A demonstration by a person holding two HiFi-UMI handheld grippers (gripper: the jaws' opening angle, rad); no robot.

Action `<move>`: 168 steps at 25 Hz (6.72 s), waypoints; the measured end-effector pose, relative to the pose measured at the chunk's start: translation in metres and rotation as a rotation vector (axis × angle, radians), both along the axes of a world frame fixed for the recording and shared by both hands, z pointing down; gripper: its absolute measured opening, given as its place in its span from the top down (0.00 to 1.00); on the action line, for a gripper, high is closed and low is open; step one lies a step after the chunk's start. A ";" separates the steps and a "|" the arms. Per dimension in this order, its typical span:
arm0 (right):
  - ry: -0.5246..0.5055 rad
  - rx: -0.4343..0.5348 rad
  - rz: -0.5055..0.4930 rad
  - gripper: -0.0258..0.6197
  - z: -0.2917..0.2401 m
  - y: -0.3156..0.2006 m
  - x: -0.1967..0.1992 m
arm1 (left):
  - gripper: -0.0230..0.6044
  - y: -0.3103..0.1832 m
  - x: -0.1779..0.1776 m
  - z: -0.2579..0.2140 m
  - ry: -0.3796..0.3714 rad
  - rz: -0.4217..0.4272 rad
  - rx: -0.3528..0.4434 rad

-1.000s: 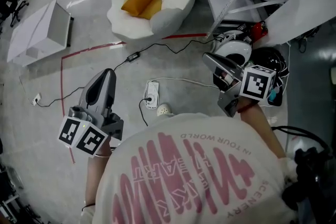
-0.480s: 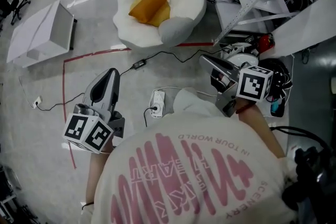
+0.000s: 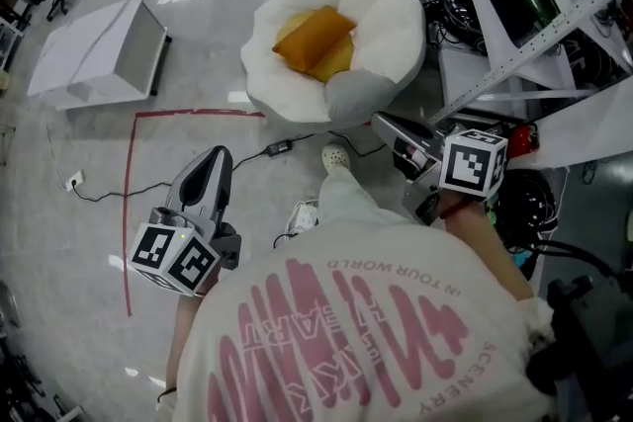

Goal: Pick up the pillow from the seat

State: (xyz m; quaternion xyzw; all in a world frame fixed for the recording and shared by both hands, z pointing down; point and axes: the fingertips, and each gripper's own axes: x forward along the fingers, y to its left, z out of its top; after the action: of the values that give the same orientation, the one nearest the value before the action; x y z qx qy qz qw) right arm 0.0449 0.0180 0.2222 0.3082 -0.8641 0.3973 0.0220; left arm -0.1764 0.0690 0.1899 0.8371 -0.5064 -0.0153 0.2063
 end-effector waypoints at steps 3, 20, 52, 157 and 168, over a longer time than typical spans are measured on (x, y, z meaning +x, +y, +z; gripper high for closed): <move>-0.010 -0.006 -0.032 0.95 0.003 -0.047 0.000 | 0.93 -0.037 0.006 0.004 0.000 -0.015 -0.009; 0.036 -0.159 -0.099 0.95 0.068 -0.290 0.034 | 0.93 -0.256 0.031 0.054 0.048 -0.114 -0.157; -0.110 -0.584 0.120 0.95 0.470 -0.364 -0.032 | 0.93 -0.379 0.039 0.489 0.129 0.108 -0.594; -0.573 0.194 -0.233 0.77 -0.218 -0.332 -0.092 | 0.62 -0.363 0.046 -0.199 0.306 0.231 0.442; -0.495 0.321 -0.245 0.76 -0.229 -0.325 -0.094 | 0.62 -0.352 0.043 -0.217 0.212 0.264 0.543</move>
State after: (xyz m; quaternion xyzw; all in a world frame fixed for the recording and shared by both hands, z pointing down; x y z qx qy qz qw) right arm -0.0494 -0.3072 -0.0067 0.0953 -0.9256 0.3132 -0.1900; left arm -0.1329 -0.2827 -0.0268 0.9138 -0.3463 -0.2102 0.0274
